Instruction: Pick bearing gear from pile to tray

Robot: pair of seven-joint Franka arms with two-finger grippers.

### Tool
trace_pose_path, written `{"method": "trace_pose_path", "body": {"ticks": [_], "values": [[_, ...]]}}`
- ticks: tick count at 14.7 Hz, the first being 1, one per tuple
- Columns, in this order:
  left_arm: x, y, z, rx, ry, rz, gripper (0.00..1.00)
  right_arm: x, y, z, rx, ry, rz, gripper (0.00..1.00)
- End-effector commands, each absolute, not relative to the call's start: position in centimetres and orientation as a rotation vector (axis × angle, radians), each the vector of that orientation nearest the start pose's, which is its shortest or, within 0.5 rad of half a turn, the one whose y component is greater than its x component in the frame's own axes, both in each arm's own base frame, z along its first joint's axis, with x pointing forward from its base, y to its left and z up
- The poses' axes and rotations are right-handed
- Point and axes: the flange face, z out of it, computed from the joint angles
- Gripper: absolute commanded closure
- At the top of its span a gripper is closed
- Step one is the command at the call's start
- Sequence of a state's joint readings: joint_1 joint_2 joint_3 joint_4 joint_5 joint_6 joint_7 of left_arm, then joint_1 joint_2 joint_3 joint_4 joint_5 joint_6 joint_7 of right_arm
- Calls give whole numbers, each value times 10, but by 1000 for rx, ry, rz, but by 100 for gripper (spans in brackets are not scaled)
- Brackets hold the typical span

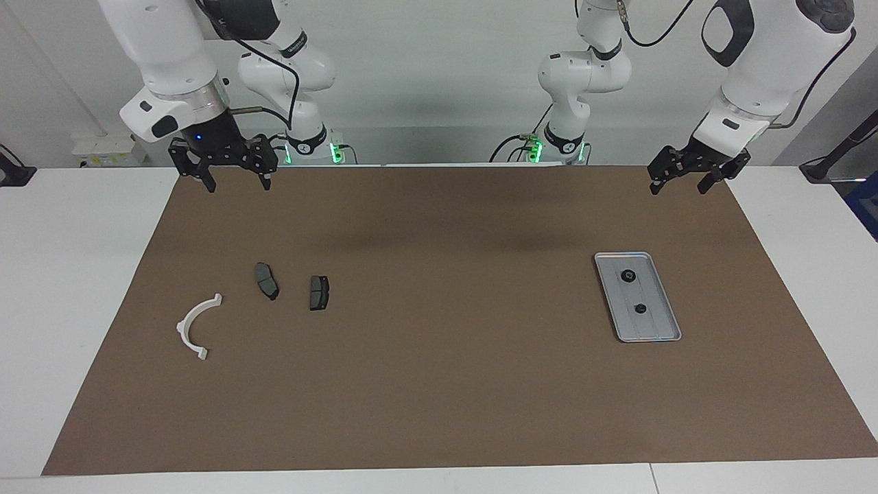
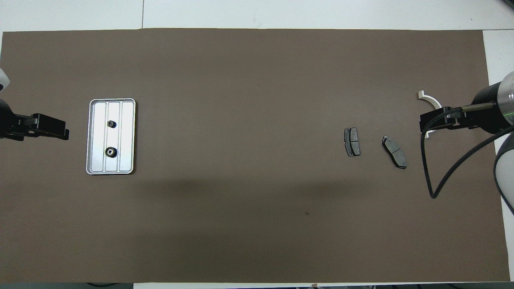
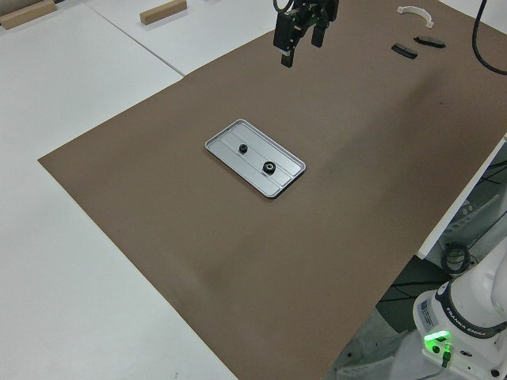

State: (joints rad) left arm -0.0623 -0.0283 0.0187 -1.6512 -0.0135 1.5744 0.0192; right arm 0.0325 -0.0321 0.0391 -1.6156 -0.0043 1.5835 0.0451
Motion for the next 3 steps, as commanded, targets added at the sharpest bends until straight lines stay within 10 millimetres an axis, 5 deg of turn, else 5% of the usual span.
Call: {"method": "trace_pose_path", "body": {"ticks": [1,3], "values": [[544,-27,605,-3163,121,78,0,541,38,624,-3118,-64,-29,0],[543,-27,605,-3163,121,80,0,541,38,624,-3118,-64,-29,0]]}}
